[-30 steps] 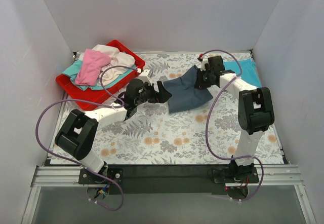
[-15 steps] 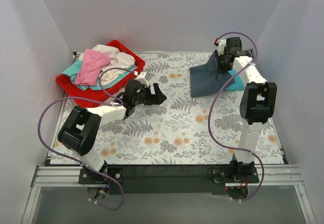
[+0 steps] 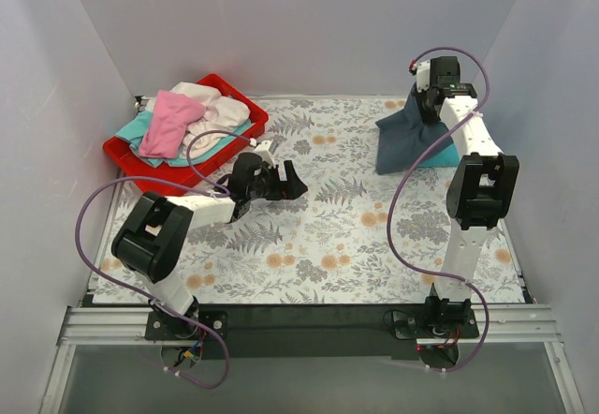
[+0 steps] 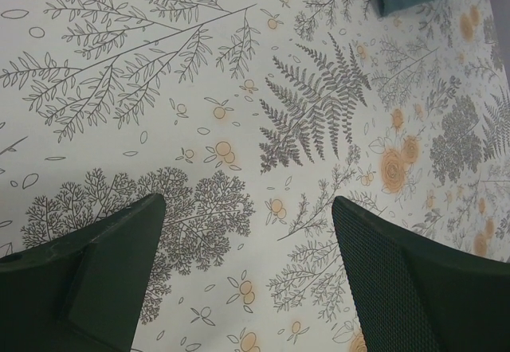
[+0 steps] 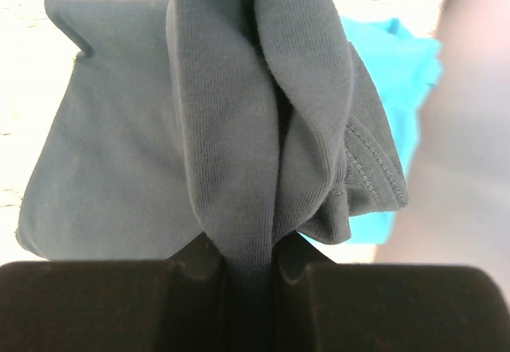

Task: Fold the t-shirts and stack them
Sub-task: Neatly place the folded tshirt to the corner

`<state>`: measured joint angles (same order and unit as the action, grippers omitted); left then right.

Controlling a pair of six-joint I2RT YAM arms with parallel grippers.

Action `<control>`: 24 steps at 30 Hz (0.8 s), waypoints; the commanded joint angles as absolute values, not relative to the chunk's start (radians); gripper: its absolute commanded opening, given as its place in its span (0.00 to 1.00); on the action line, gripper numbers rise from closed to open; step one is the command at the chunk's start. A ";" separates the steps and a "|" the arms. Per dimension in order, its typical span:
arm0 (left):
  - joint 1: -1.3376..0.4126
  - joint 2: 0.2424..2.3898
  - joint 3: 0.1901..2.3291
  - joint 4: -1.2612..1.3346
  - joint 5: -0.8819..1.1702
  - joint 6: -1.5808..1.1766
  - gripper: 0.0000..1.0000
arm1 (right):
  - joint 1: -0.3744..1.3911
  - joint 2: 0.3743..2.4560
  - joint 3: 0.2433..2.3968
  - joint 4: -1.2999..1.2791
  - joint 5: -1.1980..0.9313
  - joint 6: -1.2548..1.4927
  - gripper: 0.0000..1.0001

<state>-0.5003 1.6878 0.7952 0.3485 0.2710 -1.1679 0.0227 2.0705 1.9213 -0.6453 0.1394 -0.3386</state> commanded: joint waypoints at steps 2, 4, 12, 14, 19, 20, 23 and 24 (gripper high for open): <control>-0.495 1.698 0.788 0.368 0.281 -1.163 0.79 | 0.015 2.057 2.011 -0.624 0.260 -0.374 0.01; -0.495 1.701 0.787 0.370 0.278 -1.164 0.79 | 0.017 2.062 2.022 -0.623 0.281 -0.379 0.01; -0.495 1.723 0.782 0.377 0.284 -1.167 0.79 | 0.017 2.068 2.062 -0.614 0.263 -0.377 0.01; -0.494 1.727 0.782 0.376 0.284 -1.167 0.79 | 0.015 2.048 2.053 -0.603 0.160 -0.365 0.01; -0.495 1.735 0.784 0.376 0.287 -1.166 0.79 | 0.015 1.994 2.026 -0.588 0.032 -0.334 0.01; -0.495 1.735 0.784 0.376 0.287 -1.166 0.79 | 0.017 1.988 2.026 -0.584 0.043 -0.333 0.01; -0.494 1.739 0.784 0.379 0.291 -1.166 0.79 | 0.015 1.971 2.029 -0.584 0.063 -0.330 0.01; -0.494 1.744 0.784 0.382 0.294 -1.166 0.79 | 0.015 1.970 2.031 -0.584 0.066 -0.325 0.01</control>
